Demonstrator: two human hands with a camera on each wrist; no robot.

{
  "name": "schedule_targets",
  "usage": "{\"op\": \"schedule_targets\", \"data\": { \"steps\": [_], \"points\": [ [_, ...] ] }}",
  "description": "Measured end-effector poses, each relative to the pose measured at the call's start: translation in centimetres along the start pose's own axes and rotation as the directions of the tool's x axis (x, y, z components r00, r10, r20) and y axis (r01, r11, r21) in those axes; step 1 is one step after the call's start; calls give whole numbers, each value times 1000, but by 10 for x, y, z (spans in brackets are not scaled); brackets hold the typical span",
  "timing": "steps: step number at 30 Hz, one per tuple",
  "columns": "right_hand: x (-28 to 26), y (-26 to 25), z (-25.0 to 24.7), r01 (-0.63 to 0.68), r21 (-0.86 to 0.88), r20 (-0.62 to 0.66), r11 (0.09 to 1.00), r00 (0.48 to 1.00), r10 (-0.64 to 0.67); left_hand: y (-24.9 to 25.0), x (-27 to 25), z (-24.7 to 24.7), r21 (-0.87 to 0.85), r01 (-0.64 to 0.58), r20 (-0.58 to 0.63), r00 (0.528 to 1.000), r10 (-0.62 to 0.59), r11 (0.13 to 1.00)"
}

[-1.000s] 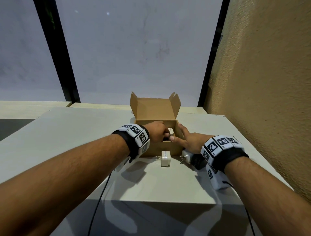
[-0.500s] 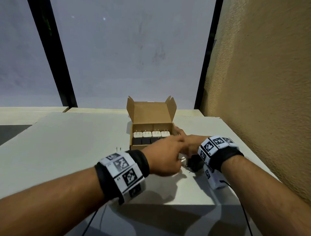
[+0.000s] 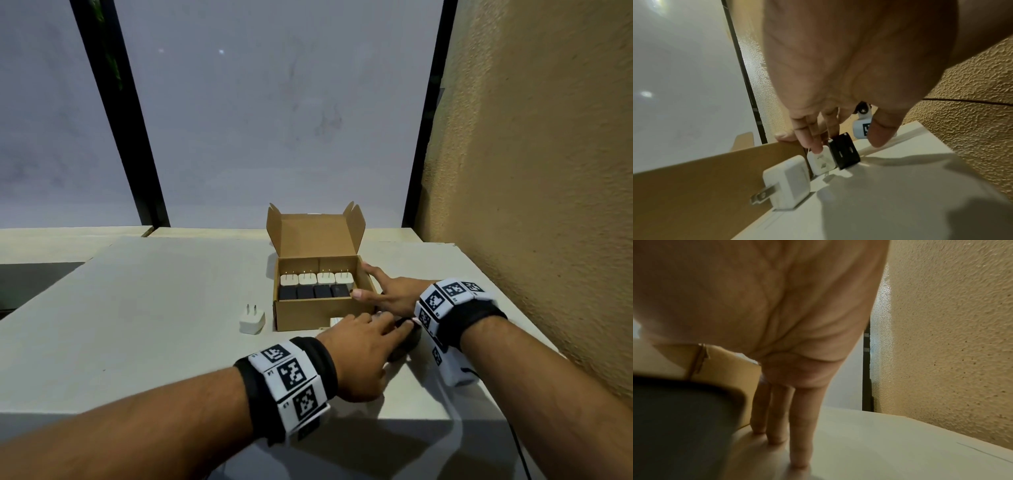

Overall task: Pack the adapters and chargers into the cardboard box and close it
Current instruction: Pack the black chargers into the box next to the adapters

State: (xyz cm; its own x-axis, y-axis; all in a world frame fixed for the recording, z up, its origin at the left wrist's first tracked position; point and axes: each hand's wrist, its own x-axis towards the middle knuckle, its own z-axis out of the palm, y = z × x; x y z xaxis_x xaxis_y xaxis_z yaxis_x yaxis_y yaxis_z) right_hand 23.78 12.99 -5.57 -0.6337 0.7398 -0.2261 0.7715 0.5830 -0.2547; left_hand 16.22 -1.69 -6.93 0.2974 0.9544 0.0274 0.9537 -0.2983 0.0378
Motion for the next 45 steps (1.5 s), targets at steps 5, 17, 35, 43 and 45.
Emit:
{"op": "schedule_targets", "data": {
  "steps": [5, 17, 35, 43, 45],
  "points": [
    [-1, 1, 2, 0, 27, 38, 1000, 999, -1, -17, -17, -4, -221, 64, 42, 998, -56, 973],
    [-3, -2, 4, 2, 33, 32, 999, 999, -3, -50, -35, -22, -368, 57, -92, 991, -97, 928],
    [9, 0, 13, -22, 54, 10, 998, 1000, 22, -96, 69, -49, 9, 221, 394, 895, -207, 975],
    [4, 0, 9, -8, 60, 10, 998, 1000, 8, -97, 78, -53, 104, 154, 415, 891, -183, 983],
    [5, 0, 10, -8, 71, 17, 997, 1000, 7, -99, 80, -51, 120, 133, 406, 898, -171, 984]
  ]
}}
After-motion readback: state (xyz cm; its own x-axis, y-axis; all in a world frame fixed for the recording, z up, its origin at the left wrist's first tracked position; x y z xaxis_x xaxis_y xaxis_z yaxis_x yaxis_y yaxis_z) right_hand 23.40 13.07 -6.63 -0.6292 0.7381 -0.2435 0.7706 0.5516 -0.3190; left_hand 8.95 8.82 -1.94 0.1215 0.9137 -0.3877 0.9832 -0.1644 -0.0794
